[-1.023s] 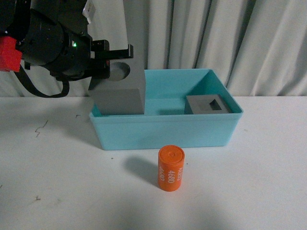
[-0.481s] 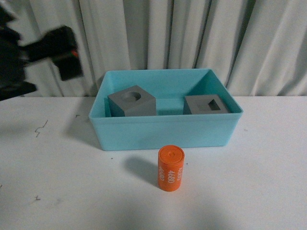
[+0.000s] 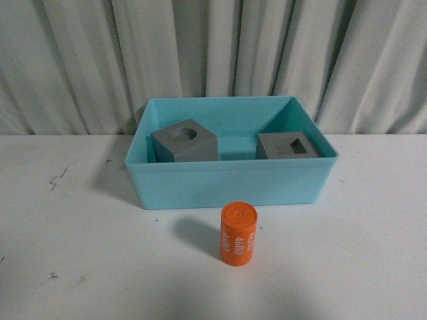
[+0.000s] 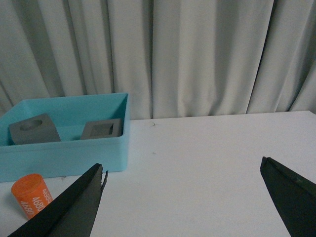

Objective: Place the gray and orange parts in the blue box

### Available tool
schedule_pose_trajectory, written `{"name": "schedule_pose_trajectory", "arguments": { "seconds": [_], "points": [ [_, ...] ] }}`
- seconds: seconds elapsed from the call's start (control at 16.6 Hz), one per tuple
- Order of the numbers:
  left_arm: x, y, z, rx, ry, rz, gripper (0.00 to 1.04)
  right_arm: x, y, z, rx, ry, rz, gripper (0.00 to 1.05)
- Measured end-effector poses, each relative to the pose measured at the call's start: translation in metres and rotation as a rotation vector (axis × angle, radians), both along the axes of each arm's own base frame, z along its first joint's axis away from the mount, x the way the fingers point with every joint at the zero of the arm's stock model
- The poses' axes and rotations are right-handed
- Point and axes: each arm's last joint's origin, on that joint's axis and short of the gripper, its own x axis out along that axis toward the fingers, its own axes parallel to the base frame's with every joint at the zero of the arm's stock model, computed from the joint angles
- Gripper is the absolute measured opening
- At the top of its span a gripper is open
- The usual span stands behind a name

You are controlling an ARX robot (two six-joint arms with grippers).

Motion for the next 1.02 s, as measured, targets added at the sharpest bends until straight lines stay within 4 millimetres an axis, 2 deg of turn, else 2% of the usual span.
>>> {"name": "schedule_pose_trajectory", "arguments": {
  "seconds": [0.12, 0.24, 0.3, 0.36, 0.42, 0.48, 0.66, 0.78, 0.84, 1.02],
  "points": [
    [-0.006, 0.001, 0.010, -0.016, -0.103, 0.035, 0.98, 0.000, 0.000, 0.000, 0.000, 0.000, 0.000, 0.98],
    [-0.006, 0.001, 0.009, -0.022, -0.085, 0.037, 0.98, 0.000, 0.000, 0.000, 0.000, 0.000, 0.000, 0.98],
    [0.000, 0.003, 0.005, 0.001, -0.284, -0.013, 0.92, 0.000, 0.000, 0.000, 0.000, 0.001, 0.000, 0.98],
    [-0.007, 0.008, -0.006, 0.156, -0.523, -0.074, 0.79, 0.000, 0.000, 0.000, 0.000, 0.000, -0.002, 0.98],
    [-0.010, 0.008, -0.005, 0.336, -0.677, -0.142, 0.66, 0.000, 0.000, 0.000, 0.000, 0.001, 0.002, 0.98],
    [-0.009, 0.008, 0.001, 0.446, -0.733, -0.181, 0.57, 0.000, 0.000, 0.000, 0.000, -0.001, 0.001, 0.98],
    [-0.012, 0.007, 0.001, 0.599, -0.738, -0.239, 0.30, 0.000, 0.000, 0.000, 0.000, 0.000, 0.000, 0.98],
    [-0.014, 0.007, -0.006, 0.633, -0.731, -0.254, 0.06, 0.000, 0.000, 0.000, 0.000, 0.001, 0.000, 0.98],
    [-0.020, 0.008, -0.011, 0.635, -0.690, -0.270, 0.02, 0.000, 0.000, 0.000, 0.000, 0.000, 0.000, 0.98],
    [-0.024, 0.008, -0.007, 0.644, -0.736, -0.256, 0.02, 0.000, 0.000, 0.000, 0.000, -0.001, 0.001, 0.98]
  ]
}}
